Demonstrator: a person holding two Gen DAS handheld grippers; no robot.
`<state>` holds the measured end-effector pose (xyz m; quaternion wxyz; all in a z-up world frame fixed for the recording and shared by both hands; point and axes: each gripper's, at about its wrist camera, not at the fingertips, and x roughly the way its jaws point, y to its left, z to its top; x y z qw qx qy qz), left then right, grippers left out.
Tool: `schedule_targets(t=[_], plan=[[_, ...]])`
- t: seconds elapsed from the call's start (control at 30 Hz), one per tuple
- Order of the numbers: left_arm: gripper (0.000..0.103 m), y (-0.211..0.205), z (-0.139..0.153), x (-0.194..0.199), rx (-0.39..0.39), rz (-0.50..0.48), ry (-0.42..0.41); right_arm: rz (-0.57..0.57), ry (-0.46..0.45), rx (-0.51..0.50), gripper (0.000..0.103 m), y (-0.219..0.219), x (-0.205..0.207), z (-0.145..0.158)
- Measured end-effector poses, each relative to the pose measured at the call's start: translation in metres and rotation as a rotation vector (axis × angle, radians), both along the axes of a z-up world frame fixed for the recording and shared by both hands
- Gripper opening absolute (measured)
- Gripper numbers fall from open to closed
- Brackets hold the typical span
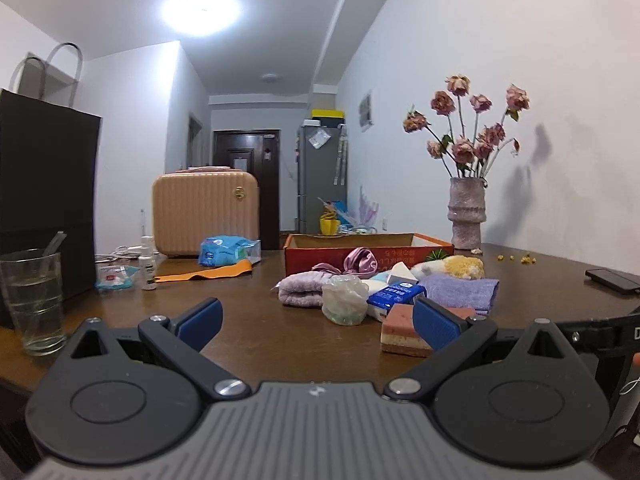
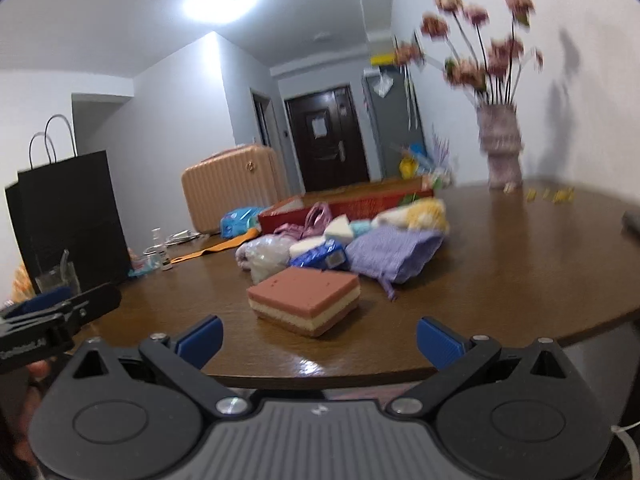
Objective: Organize soft objects
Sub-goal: 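Grasp the pink-and-cream sponge block with the left tool, then carry the sponge block into the cardboard box and open the left tool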
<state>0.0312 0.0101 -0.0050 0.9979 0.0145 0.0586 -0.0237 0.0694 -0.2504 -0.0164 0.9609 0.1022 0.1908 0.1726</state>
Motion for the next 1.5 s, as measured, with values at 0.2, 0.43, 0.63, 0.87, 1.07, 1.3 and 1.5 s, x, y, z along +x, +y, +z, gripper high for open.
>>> schedule_targets(t=[0.2,0.43,0.63,0.87,1.07,1.3,1.5], plan=[[0.103,0.01,-0.007,0.047,-0.034,-0.059,0.088,0.009,-0.001,-0.074,0.094,0.014,0.024,-0.007],[0.08,0.006,0.0,0.126,-0.205,-0.231,0.246,0.008,0.106,0.02,0.056,0.015,0.08,-0.006],[0.037,-0.004,-0.012,0.18,-0.322,-0.336,0.481,0.025,0.139,0.072,0.042,0.016,0.118,-0.004],[0.062,-0.002,-0.013,0.177,-0.389,-0.36,0.565,0.018,0.147,0.057,0.038,0.008,0.146,0.003],[0.042,-0.004,-0.016,0.189,-0.447,-0.38,0.642,0.09,0.274,0.142,0.032,-0.005,0.155,0.0],[0.037,0.0,0.045,0.264,-0.411,-0.394,0.502,0.126,0.138,0.123,0.03,0.001,0.216,0.06],[0.036,0.015,0.091,0.433,-0.403,-0.348,0.472,0.119,0.11,0.107,0.03,0.024,0.376,0.113]])
